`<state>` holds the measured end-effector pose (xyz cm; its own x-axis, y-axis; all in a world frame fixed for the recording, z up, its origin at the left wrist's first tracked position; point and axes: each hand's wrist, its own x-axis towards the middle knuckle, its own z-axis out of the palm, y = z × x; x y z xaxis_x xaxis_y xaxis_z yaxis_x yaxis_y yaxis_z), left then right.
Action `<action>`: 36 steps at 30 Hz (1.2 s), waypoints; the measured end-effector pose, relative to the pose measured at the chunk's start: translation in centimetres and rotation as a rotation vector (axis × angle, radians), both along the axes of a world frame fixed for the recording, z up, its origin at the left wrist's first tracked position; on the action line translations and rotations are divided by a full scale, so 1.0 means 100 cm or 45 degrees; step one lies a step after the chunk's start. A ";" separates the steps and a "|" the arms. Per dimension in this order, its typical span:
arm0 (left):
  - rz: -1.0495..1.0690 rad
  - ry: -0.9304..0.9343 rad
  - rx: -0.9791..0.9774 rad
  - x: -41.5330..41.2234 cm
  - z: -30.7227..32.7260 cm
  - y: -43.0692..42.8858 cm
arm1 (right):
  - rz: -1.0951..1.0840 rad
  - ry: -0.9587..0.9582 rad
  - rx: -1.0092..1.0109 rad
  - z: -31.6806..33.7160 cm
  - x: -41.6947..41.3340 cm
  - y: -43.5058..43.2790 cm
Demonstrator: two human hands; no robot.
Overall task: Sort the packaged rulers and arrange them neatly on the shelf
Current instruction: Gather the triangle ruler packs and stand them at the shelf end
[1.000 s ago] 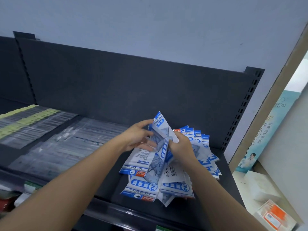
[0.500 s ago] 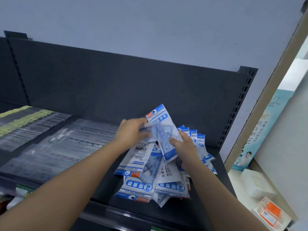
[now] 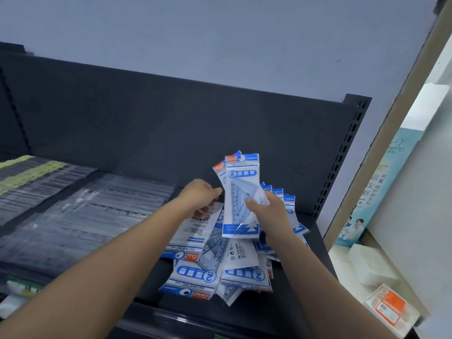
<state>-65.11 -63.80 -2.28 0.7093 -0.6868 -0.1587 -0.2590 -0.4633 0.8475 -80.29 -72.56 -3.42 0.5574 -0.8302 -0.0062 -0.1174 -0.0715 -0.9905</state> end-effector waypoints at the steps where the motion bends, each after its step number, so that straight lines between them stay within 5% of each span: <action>1: -0.064 -0.222 0.233 0.007 -0.003 0.002 | -0.044 0.011 0.006 -0.001 -0.001 -0.002; 3: -0.246 -0.532 0.720 0.009 -0.007 0.009 | -0.095 0.018 0.027 -0.003 -0.002 -0.004; 5: -0.344 -0.633 0.939 0.006 -0.012 0.010 | -0.073 0.047 0.014 -0.005 -0.001 -0.005; 13: -0.273 -0.879 0.717 -0.003 0.002 0.010 | 0.006 0.067 -0.022 -0.003 0.004 -0.005; 17: -0.016 -0.598 0.239 0.009 0.006 0.011 | -0.038 0.076 -0.005 -0.005 0.004 -0.008; 21: -0.013 0.013 -0.407 -0.001 0.025 0.010 | -0.056 0.036 0.046 -0.004 0.001 -0.013; 25: -0.055 0.199 -0.776 -0.012 0.047 0.003 | -0.090 -0.050 0.140 -0.002 -0.006 -0.018; 36: 0.378 0.760 -1.150 -0.025 0.027 -0.033 | 0.053 -0.118 0.199 -0.005 -0.017 -0.020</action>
